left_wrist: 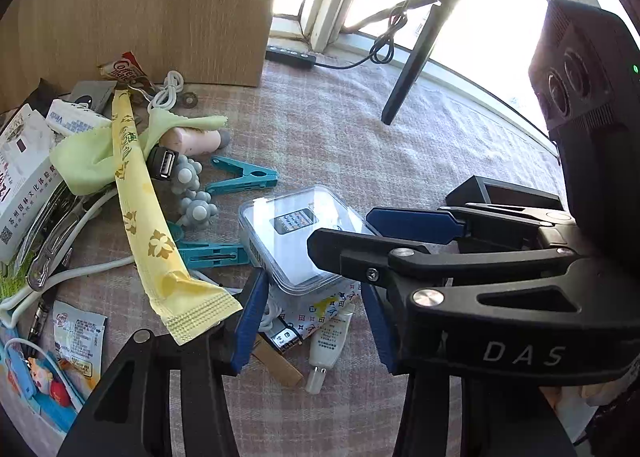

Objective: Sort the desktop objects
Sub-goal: 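Carry the white box into the tray and release it, then grasp the yellow lanyard strap with the left gripper while the right grasps the patterned tube, then carry the strap and tube into the tray and release both, then move both grippers back over the pile toward the white printed box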

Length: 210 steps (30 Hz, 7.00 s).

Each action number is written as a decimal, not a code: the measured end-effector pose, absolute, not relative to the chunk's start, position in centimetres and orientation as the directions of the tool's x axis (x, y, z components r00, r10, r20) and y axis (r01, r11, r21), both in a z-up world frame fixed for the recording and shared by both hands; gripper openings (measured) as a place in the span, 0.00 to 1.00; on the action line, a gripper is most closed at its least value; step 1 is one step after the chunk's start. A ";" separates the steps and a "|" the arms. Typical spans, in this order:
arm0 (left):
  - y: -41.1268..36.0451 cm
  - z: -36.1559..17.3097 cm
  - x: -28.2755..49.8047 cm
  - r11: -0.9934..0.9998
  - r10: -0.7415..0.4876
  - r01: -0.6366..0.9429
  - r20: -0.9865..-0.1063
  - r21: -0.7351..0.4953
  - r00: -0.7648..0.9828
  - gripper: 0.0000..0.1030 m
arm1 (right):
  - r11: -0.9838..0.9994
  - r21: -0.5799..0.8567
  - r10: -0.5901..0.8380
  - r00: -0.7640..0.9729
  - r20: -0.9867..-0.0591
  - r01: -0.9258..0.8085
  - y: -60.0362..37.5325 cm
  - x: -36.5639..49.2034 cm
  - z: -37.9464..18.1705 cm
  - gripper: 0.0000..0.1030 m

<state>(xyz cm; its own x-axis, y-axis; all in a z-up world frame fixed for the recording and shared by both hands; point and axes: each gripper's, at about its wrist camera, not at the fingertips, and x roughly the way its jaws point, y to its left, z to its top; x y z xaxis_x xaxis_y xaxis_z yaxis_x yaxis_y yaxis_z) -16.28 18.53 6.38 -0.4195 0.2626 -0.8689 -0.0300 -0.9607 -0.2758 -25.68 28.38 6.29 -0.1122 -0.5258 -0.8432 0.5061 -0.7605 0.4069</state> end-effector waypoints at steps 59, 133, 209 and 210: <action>39.2 13.7 -12.7 -0.862 0.422 -0.427 -0.852 -0.272 -0.309 0.42 | -0.979 0.172 -0.200 -0.402 -0.893 0.105 57.7 -16.3 14.6 0.52; 8.0 8.8 -8.9 -0.859 0.344 0.230 -0.848 -0.458 -0.404 0.10 | -0.919 0.342 -0.360 -0.066 -0.931 0.198 26.3 -23.7 2.8 0.23; 7.5 13.8 -5.2 -0.995 0.009 0.078 -0.870 -0.055 -0.494 0.74 | -0.960 0.144 -0.250 -0.504 -0.827 0.240 40.4 -9.1 15.6 0.61; 5.7 13.8 -5.4 -0.993 -0.001 0.105 -0.867 -0.060 -0.498 0.74 | -0.956 0.126 -0.246 -0.490 -0.836 0.265 38.7 -9.4 15.6 0.61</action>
